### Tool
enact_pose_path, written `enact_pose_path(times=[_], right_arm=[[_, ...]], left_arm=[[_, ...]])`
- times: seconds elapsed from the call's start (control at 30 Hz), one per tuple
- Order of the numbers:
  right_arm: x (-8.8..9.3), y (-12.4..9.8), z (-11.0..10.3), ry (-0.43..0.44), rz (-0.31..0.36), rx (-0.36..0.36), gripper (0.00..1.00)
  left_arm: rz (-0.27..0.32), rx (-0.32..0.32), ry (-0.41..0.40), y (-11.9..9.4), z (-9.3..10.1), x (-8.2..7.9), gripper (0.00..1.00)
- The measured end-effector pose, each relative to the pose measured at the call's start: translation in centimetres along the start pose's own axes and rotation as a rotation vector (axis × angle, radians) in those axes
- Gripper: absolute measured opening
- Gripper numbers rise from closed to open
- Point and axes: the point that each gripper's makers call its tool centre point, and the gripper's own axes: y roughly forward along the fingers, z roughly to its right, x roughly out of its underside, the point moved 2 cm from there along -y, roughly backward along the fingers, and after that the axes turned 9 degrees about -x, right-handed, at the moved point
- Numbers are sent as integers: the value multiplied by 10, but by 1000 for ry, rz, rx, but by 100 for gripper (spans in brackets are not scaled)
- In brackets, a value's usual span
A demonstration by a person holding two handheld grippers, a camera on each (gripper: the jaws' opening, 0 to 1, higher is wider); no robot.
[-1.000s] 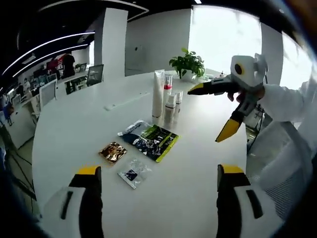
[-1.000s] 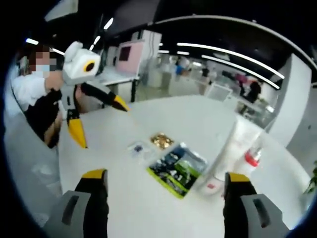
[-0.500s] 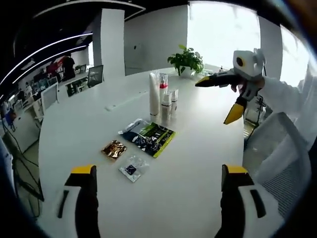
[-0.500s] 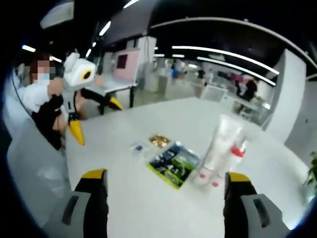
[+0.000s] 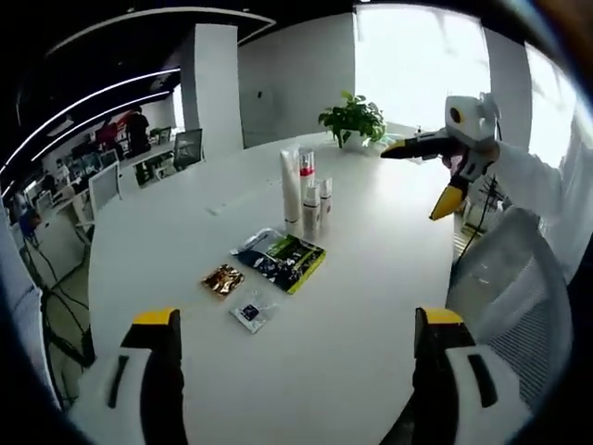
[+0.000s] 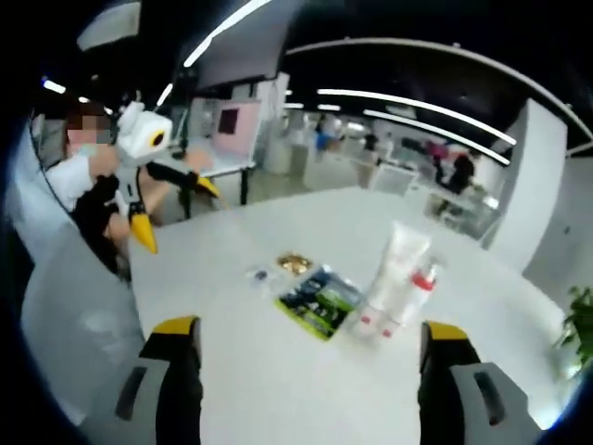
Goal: Arrange the skincare products in the storage area until every visible bottle or jar stands upright without overlapping.
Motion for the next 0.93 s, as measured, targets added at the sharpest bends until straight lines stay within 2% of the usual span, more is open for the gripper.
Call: enact_pose_path(times=[0.1, 0.3, 0.47, 0.6, 0.77, 0.93], right_arm=[[2, -8, -7, -12, -10, 7, 100], [0, -20, -15, 18, 15, 16, 100], [1, -28, -14, 36, 14, 23, 100], [-3, -35, -19, 47, 42, 37, 100], [-4, -40, -19, 44, 46, 75, 100], [3, -43, -19, 61, 26, 95, 100]], left_arm=[[22, -20, -5, -10, -1, -1, 99], [42, -44, -14, -24, 1, -1, 99], [68, -72, -14, -34, 0, -6, 99], [96, -92, -39, -45, 0, -9, 99], [71, -129, -35, -48, -2, 0, 99], [88, -147, -62, -57, -2, 2, 99]])
